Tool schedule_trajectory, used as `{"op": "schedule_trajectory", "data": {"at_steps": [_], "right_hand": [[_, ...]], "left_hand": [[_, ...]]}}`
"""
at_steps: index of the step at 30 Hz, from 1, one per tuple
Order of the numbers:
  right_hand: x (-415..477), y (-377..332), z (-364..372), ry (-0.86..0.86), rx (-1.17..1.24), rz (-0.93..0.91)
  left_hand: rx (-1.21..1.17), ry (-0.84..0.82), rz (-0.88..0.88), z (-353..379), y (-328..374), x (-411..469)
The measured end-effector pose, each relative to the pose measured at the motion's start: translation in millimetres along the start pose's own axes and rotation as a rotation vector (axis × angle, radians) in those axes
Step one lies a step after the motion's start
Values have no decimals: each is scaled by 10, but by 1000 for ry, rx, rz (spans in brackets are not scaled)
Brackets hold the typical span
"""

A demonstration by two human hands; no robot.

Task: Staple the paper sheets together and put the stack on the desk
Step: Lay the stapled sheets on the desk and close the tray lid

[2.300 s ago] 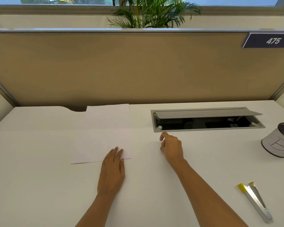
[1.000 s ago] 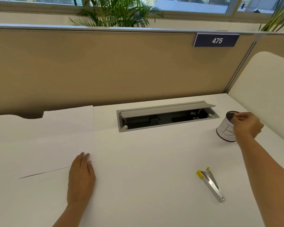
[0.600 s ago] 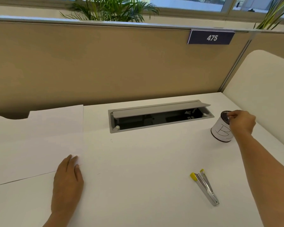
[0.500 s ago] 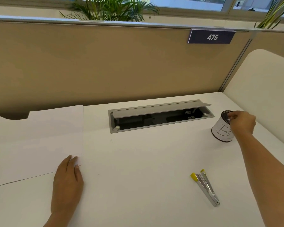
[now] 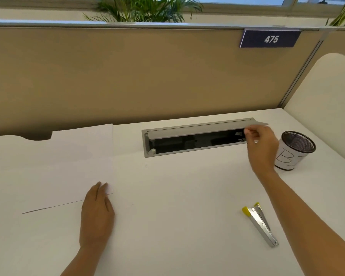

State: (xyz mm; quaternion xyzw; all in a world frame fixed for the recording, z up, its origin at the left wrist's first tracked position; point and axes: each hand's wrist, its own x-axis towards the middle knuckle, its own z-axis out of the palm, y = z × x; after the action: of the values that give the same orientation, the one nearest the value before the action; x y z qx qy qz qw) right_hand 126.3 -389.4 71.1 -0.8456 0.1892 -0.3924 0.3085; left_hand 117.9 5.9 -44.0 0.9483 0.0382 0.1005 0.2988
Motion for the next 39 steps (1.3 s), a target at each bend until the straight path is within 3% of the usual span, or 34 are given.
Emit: {"op": "schedule_trajectory", "data": {"at_steps": [3, 7, 14, 22, 26, 33, 39], "right_hand": [[-507, -391, 490, -260, 118, -65], [-1091, -736, 1113, -672, 44, -135], [-1375, -975, 1546, -967, -45, -220], [-1424, -819, 1182, -961, -42, -377], [-1352, -754, 1198, -798, 27, -205], [-1397, -793, 1184, -876, -80, -390], [-1432, -864, 1181, -913, -128, -400]], "left_hand": [[-22, 7, -20, -2, -6, -13], [-12, 5, -11, -3, -10, -3], [-79, 22, -46, 7, -8, -2], [-98, 16, -54, -24, 37, -10], [-57, 19, -35, -32, 48, -22], [3, 10, -13, -35, 37, -29], [4, 0, -17, -34, 46, -27]]}}
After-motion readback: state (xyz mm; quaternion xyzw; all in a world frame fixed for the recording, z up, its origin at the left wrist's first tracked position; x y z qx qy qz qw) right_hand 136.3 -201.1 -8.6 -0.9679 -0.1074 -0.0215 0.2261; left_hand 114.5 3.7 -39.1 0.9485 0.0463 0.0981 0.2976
